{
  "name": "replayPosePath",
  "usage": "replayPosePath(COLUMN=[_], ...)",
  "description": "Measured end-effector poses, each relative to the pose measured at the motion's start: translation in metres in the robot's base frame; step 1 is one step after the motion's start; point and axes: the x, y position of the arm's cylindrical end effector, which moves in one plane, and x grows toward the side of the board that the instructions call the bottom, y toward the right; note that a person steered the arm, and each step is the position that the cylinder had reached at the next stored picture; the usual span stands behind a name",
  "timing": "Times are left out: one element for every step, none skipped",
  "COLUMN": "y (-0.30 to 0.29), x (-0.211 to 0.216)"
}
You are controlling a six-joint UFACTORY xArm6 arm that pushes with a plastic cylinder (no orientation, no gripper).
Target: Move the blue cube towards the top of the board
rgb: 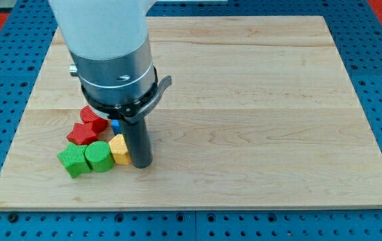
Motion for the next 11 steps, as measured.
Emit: replayPosePath(y=[0.010, 0.017, 0.011, -0.025, -0.045, -0.062, -0.063, -0.028, -0.004, 0.002, 0.001], x=[0.000, 0.009, 0.045, 0.026, -0.019, -0.045, -0.062, -0.089, -0.117, -0.146, -0.173])
